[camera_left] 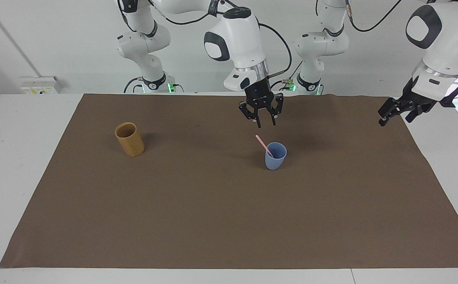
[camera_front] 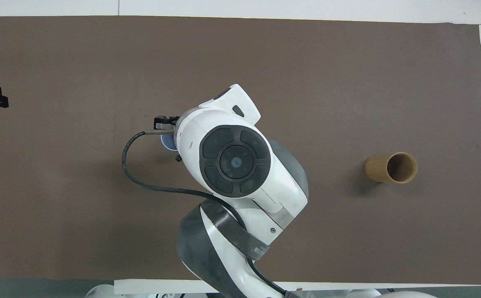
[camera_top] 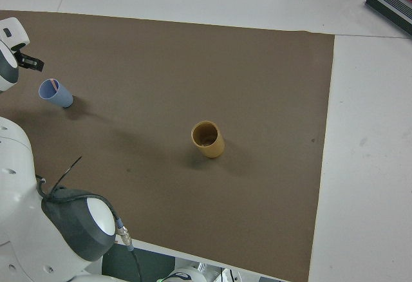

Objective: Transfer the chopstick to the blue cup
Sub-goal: 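Lower the pink stick into the blue cup and open the right gripper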

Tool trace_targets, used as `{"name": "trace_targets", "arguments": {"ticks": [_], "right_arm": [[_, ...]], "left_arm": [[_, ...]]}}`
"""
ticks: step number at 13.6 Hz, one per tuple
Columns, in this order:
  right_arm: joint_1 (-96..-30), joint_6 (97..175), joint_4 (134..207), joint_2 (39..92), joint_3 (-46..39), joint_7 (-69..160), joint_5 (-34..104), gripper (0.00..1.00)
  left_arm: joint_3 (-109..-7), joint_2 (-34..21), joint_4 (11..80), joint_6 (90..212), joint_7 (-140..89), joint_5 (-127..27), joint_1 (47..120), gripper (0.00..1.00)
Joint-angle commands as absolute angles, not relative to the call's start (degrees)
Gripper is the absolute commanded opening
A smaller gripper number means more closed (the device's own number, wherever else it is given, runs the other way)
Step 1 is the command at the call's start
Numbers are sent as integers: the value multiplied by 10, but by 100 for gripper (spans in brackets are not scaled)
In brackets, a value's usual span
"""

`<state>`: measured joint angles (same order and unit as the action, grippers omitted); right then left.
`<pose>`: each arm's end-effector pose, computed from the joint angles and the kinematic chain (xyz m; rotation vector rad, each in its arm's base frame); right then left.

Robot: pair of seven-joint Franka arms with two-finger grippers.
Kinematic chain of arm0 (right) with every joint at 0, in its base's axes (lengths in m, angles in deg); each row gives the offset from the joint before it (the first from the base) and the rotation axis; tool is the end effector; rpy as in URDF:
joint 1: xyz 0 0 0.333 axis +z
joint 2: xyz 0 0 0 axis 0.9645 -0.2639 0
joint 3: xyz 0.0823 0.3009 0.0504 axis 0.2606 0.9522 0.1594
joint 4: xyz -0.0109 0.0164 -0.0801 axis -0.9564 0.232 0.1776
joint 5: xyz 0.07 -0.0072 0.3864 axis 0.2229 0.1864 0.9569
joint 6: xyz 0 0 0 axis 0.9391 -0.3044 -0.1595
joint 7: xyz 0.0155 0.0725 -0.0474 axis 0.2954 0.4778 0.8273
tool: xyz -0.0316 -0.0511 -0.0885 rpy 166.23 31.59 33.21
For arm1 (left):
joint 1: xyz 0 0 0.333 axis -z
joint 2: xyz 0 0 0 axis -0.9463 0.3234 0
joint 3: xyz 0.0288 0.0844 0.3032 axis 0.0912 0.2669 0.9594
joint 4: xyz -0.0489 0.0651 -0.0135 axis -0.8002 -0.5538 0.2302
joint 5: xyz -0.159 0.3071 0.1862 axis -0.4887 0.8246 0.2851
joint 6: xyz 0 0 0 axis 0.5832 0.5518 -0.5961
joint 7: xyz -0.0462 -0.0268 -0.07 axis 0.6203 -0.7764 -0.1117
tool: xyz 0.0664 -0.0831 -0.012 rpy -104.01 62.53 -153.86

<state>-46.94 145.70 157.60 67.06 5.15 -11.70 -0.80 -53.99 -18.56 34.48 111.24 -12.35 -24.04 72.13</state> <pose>0.5014 0.4424 0.5465 -2.8304 0.1234 -0.4236 0.5540 -0.0020 0.5938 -3.1326 -0.0517 -0.0773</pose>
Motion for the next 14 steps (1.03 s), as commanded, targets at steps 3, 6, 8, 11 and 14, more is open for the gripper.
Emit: {"name": "trace_targets", "arguments": {"ticks": [3, 6, 8, 11, 14], "right_arm": [[-535, 1259, 1478, 694, 54, -70, -67, 100], [-620, 1099, 1478, 763, 53, 63, -60, 100], [-690, 1011, 1478, 794, 51, 141, -19, 100], [-797, 938, 1478, 802, 51, 272, 7, 100], [-861, 935, 1489, 804, 8, 404, 32, 100]], "left_arm": [[-540, -185, 341, 1103, -122, -240, 719, 100], [-541, -185, 341, 1103, -122, -240, 719, 100], [-541, -185, 341, 1103, -123, -240, 719, 100], [-541, -185, 341, 1103, -122, -240, 719, 100], [-541, -185, 341, 1103, -123, -240, 719, 100]]}}
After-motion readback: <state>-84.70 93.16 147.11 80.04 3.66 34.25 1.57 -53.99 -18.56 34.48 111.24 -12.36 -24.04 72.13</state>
